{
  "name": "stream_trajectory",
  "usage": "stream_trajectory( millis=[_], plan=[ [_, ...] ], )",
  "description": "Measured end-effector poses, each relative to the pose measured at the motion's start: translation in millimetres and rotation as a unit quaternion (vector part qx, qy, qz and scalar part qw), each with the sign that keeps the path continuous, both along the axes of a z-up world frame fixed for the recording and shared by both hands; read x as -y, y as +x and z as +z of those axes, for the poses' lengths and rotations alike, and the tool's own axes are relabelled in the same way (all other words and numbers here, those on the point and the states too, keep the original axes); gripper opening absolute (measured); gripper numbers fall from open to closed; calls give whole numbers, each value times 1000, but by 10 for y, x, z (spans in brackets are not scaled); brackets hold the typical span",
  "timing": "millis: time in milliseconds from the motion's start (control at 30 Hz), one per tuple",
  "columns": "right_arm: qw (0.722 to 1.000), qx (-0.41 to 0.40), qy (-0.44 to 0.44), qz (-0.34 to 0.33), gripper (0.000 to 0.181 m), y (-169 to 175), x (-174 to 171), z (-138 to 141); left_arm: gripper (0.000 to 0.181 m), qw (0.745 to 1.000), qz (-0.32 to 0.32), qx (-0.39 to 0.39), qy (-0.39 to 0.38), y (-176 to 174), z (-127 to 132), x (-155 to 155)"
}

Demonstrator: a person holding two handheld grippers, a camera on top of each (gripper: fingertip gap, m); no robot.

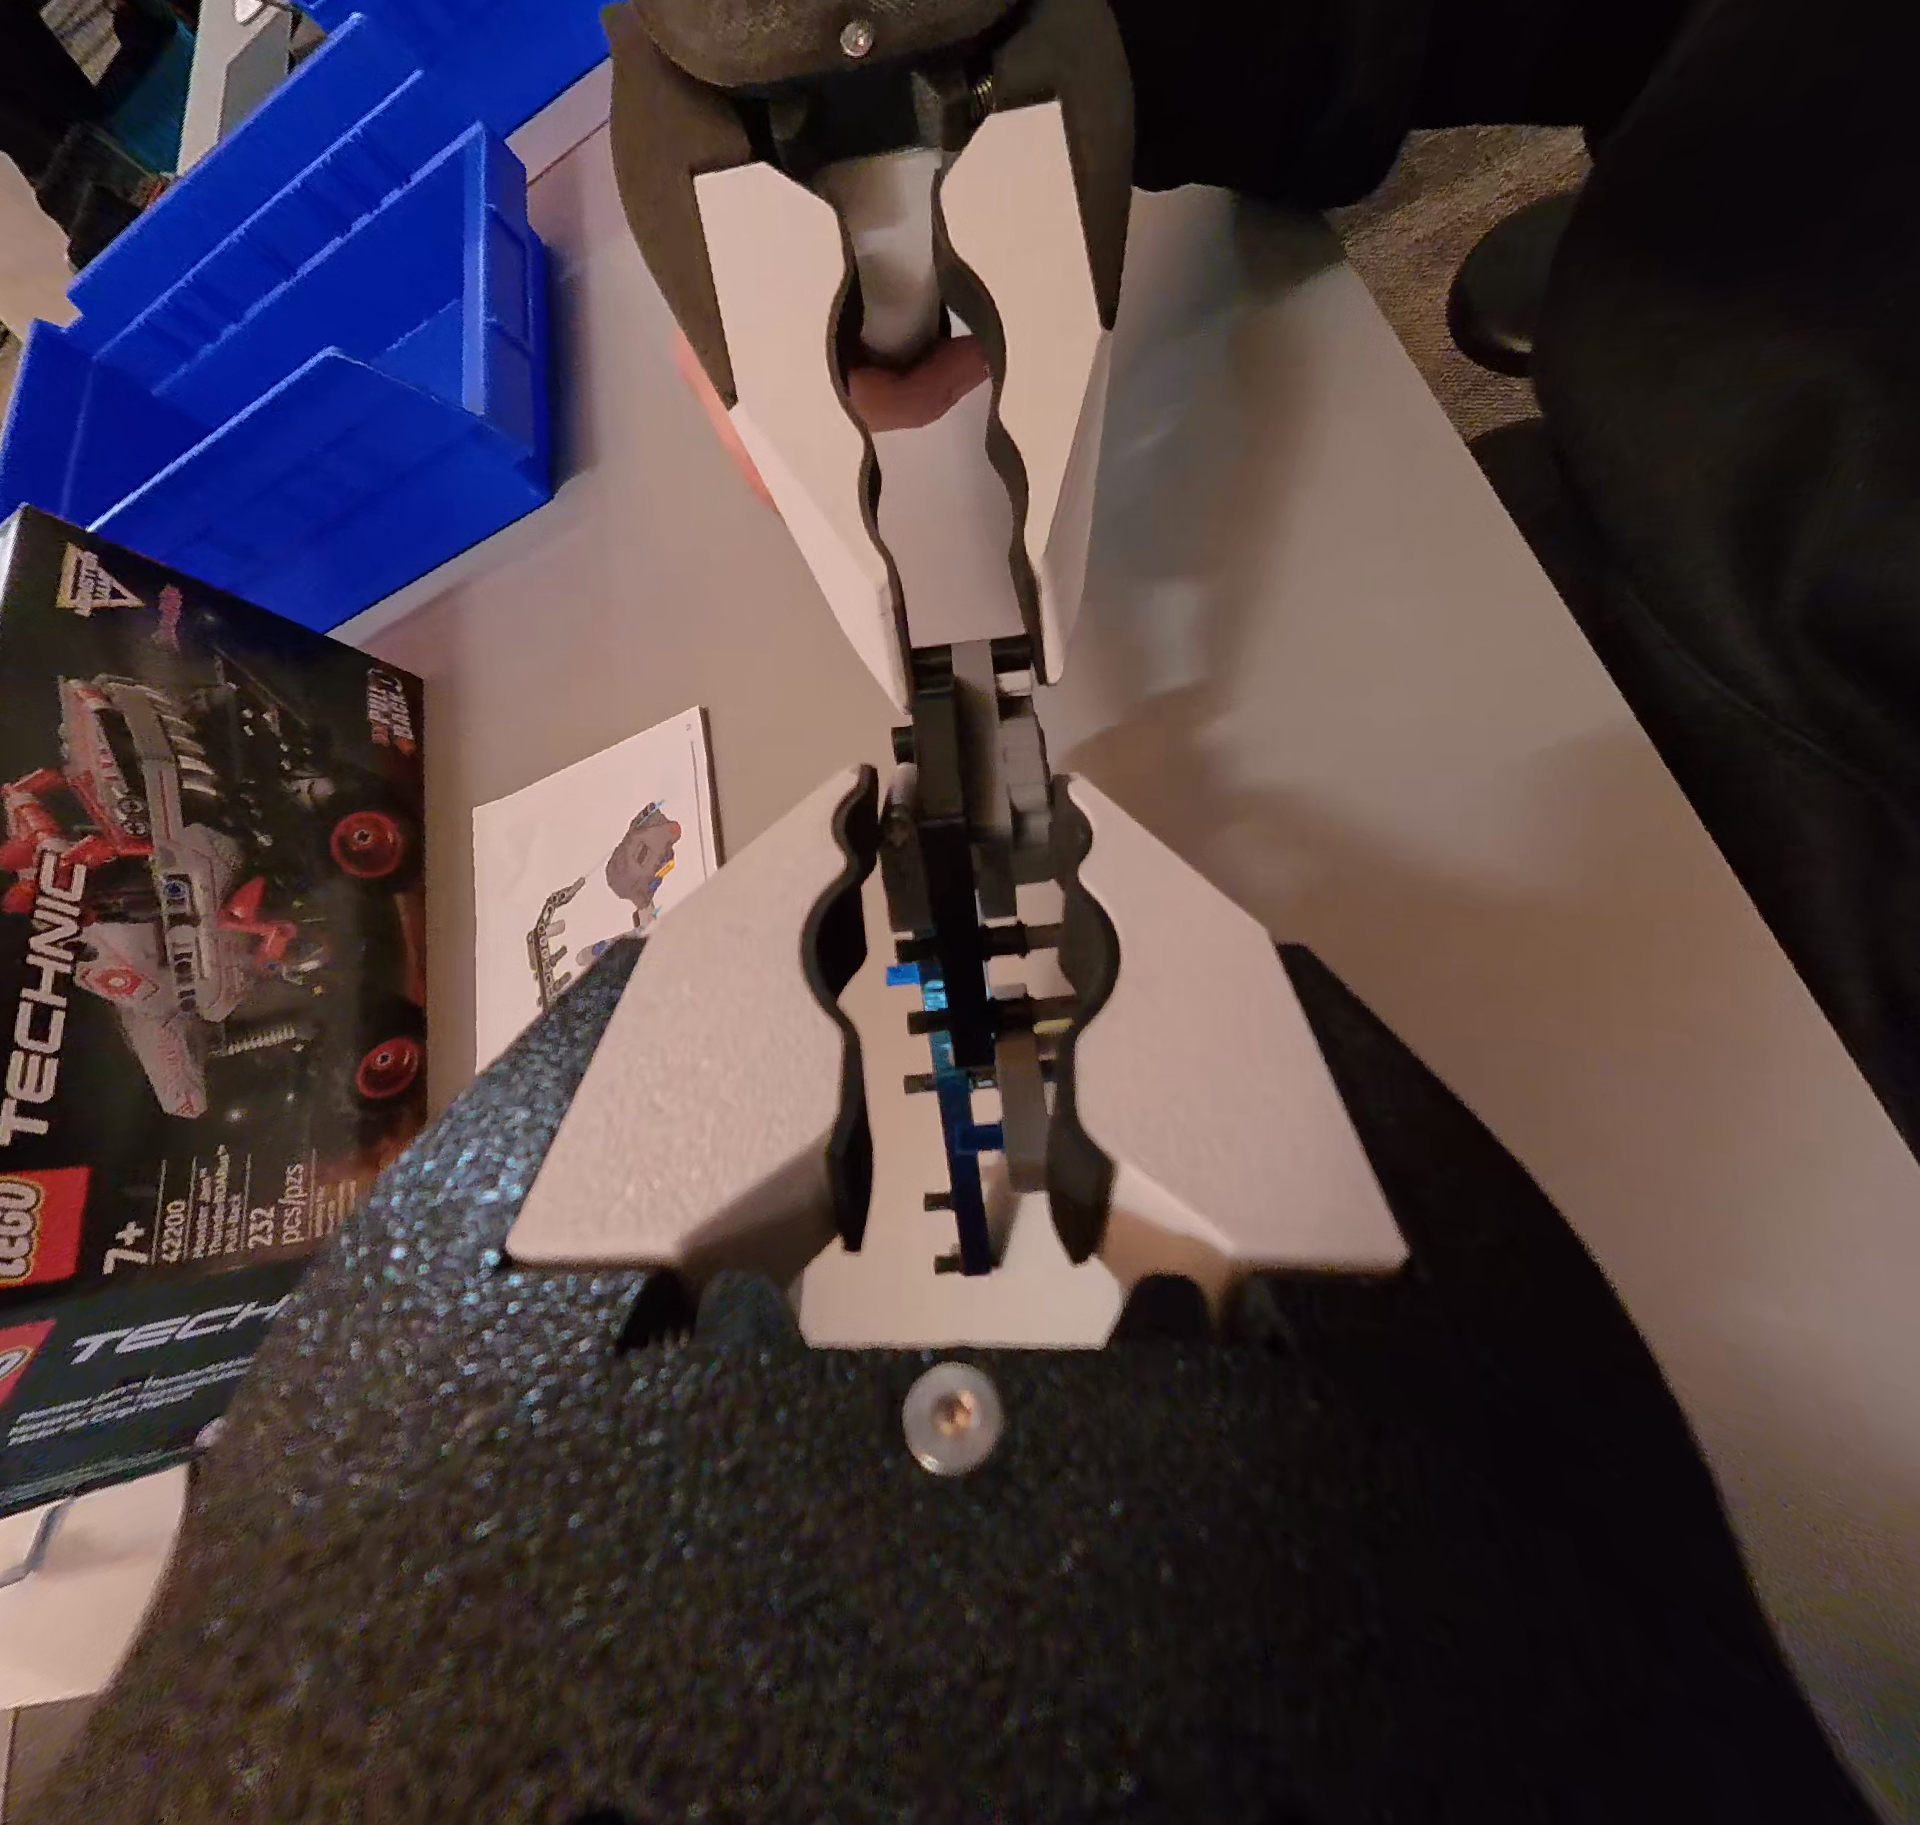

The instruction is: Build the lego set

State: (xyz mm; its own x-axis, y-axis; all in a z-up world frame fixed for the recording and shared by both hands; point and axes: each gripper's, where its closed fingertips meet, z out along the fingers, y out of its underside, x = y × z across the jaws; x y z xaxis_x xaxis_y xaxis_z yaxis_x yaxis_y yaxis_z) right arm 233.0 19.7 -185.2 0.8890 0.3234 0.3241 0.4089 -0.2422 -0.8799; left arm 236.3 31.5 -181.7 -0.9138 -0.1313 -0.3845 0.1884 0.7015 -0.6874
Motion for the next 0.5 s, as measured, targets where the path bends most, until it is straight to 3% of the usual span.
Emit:
stream_trajectory(
  millis=[333,367,433,500],
  plan=[
    [1000,-6,18,-25,22,68,-56,11,31,1000,26,5,-4,67,2,-43],
    [999,-17,25,-29,27,78,-69,16,31,999,32,5,-8,87,15,-45],
    [998,-38,39,-33,60,77,-107,14,30,999,40,0,-13,117,39,-52],
    [998,-28,42,-44,71,91,-159,-30,30,999,45,-2,-22,150,75,-49]
  ],
)
